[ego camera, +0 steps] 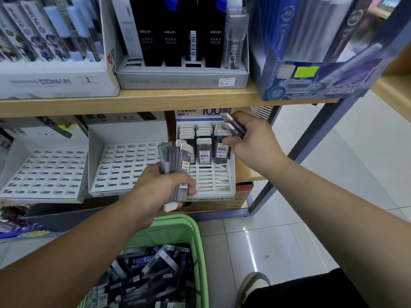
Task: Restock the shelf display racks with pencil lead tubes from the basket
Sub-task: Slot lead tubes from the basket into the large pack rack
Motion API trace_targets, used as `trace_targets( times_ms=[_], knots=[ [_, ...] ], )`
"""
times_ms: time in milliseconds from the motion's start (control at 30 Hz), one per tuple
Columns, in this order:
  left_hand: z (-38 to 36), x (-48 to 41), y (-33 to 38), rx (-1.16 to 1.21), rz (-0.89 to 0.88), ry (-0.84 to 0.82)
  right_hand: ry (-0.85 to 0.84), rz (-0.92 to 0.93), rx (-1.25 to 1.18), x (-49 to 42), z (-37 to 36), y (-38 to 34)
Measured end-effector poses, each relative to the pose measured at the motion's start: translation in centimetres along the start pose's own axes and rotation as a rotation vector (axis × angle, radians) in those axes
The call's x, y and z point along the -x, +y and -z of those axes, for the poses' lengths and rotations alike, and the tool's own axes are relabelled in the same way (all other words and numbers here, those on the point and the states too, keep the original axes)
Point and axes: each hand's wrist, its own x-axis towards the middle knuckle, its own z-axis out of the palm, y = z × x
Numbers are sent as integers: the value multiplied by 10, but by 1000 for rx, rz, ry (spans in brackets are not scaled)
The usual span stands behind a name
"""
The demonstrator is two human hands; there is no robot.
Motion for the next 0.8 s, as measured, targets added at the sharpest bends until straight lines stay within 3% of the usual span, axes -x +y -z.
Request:
trace_targets(
  times_ms=[467, 800],
  knots=[
    [1, -2, 2, 76, -5, 49, 91, 65, 135, -2, -3, 4],
    [2, 1, 3, 77, 19, 45, 59, 169, 200, 3, -1, 4]
  ],
)
